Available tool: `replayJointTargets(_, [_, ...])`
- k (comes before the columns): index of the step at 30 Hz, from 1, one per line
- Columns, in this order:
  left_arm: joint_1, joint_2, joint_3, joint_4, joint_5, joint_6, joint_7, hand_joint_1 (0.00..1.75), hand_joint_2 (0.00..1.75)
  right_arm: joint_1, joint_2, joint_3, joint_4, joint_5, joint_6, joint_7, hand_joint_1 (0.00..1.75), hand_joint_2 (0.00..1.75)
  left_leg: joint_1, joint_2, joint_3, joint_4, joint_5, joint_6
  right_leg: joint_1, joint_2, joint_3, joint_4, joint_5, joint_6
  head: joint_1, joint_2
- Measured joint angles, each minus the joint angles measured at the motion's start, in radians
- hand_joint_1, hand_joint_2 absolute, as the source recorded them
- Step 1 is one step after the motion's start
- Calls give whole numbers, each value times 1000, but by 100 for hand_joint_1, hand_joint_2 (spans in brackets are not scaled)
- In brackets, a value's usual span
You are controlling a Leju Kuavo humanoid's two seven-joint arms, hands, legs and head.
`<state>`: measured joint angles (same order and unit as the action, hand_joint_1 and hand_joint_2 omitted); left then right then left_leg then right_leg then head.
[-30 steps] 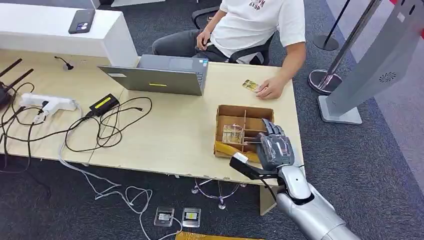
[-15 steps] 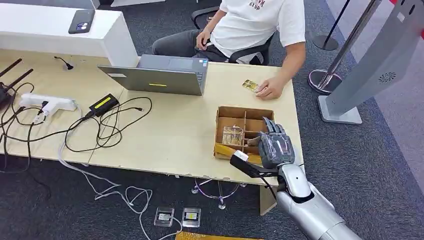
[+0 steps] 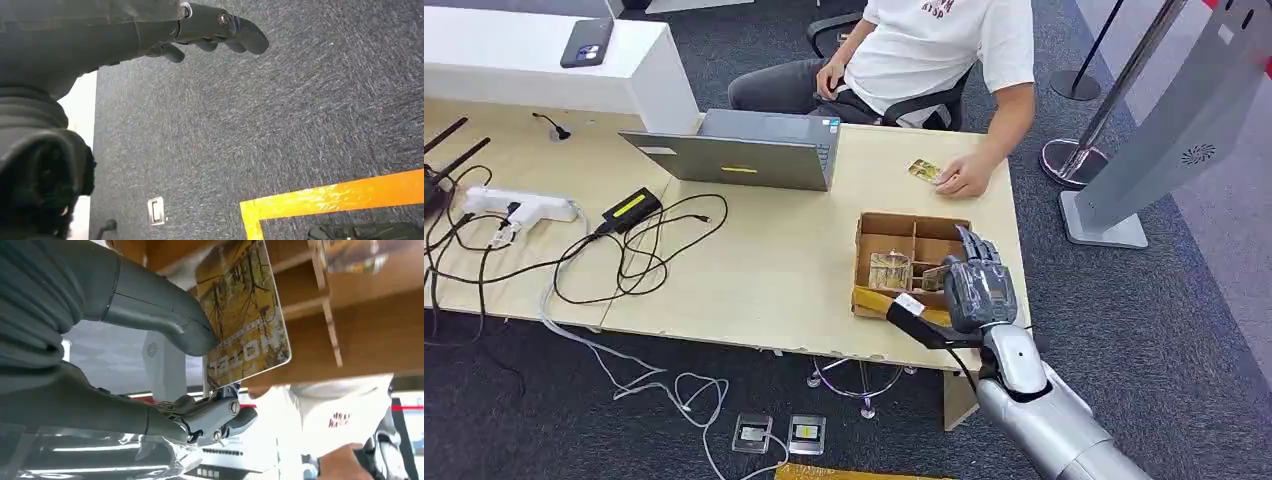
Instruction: Pass the card to the sensor for recognition and then transmit it.
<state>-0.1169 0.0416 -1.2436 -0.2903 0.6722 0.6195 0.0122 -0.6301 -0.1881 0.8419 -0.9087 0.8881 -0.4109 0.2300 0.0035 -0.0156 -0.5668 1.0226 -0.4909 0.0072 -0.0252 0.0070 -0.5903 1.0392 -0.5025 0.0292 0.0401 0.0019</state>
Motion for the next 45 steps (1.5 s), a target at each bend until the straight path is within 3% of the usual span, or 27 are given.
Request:
replayJointTargets(4, [0,0,0,0,-2,2,0,0,0,-40,0,-10,-2,9,-38,23,175,175,0,0,0,0,0,0,0,0,0,0,0,0,0,0])
replayJointTargets(8, [0,0,-1,0,-3,3,0,0,0,-82,-1,-27,-21,14,-32,55,175,175,0,0,1,0,0,0,0,0,0,0,1,0,0,0])
replayJointTargets(19, [-1,0,-19,0,-13,-1,0,0,0,-180,-9,-53,-54,5,25,80,175,175,0,0,0,0,0,0,0,0,0,0,1,-1,0,0])
replayJointTargets(25, [-16,-2,-25,0,-34,-19,8,0,0,-243,-8,-48,-48,6,100,85,175,175,0,0,0,0,1,0,0,0,0,0,1,0,0,0])
replayJointTargets(39, [-39,-2,-43,0,-72,-34,22,0,0,-453,59,6,123,17,151,105,175,175,0,0,0,0,1,-1,0,0,0,1,1,0,0,0])
replayJointTargets(40, [-39,-2,-43,0,-72,-34,22,0,0,-459,63,9,136,17,152,105,145,175,0,0,0,0,1,-1,0,0,0,1,1,0,0,0])
replayJointTargets(41, [-38,-2,-43,0,-72,-34,22,0,0,-463,69,13,148,17,152,105,145,175,0,0,0,0,1,-1,0,0,0,1,1,-1,0,0])
replayJointTargets(42, [-38,-1,-43,0,-72,-34,22,0,0,-467,74,18,160,18,152,105,14,175,0,0,0,0,1,-1,0,0,0,1,1,-1,0,0])
replayJointTargets(43, [-38,-1,-43,0,-72,-34,22,0,0,-470,78,20,173,18,152,105,0,175,0,0,0,0,1,-1,0,0,0,1,1,-1,0,0])
replayJointTargets(45, [-38,-1,-43,0,-72,-36,22,0,0,-473,86,31,202,18,153,105,0,175,0,0,0,0,1,-1,0,0,0,1,1,-1,0,0])
